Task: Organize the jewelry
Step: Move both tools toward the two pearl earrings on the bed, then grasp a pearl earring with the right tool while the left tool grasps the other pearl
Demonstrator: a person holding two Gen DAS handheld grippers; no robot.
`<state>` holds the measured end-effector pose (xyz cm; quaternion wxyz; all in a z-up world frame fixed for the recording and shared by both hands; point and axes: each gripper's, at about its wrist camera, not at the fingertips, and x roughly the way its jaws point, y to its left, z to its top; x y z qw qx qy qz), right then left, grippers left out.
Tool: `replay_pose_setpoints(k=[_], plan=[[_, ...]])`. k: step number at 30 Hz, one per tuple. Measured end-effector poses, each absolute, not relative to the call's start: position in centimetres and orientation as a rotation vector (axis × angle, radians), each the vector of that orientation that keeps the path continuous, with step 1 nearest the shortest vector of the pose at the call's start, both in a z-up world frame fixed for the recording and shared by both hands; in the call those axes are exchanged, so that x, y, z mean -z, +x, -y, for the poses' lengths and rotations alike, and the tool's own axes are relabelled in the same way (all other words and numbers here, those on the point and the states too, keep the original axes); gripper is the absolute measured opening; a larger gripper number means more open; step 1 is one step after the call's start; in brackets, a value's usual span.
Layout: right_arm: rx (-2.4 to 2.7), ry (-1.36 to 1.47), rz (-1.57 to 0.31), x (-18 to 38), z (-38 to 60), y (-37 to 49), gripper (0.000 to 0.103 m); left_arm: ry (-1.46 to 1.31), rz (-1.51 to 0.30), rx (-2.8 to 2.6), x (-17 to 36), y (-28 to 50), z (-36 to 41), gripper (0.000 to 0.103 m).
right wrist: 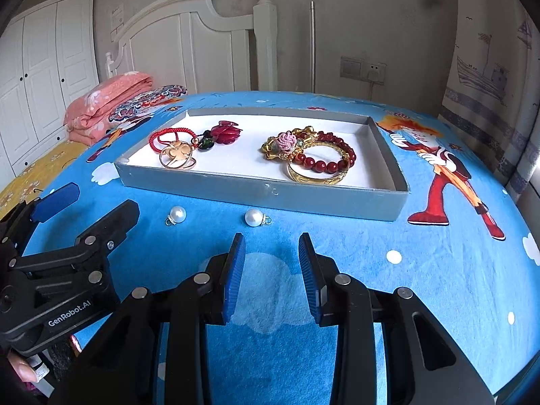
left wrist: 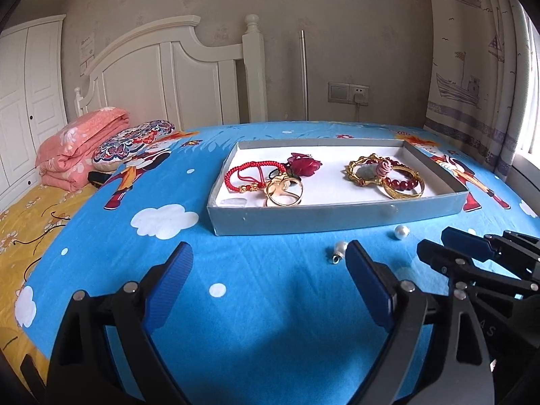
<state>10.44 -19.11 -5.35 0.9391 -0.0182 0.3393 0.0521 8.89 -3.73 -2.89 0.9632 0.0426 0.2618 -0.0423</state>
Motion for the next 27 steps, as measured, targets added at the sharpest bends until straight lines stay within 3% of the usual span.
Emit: replay_pose_setpoints(k=[9,18,27], plan=[[-0.11,-0.031,-0.723,4.7,18.4,11.6,0.032,0.054,-0.539,0.091,1.8,9.6,3.3,0.089],[-0.102,-0.056,-0.795,4.8,17.6,13.8,0.03,0.087,-0.611,0.105,2.5,10.7,3.6,0.073],[-0.099,-0.061,-0.818,5.1,17.7,14.4,0.018,0.106,-0.65,0.125,3.0,11.2,4.3,0.073]])
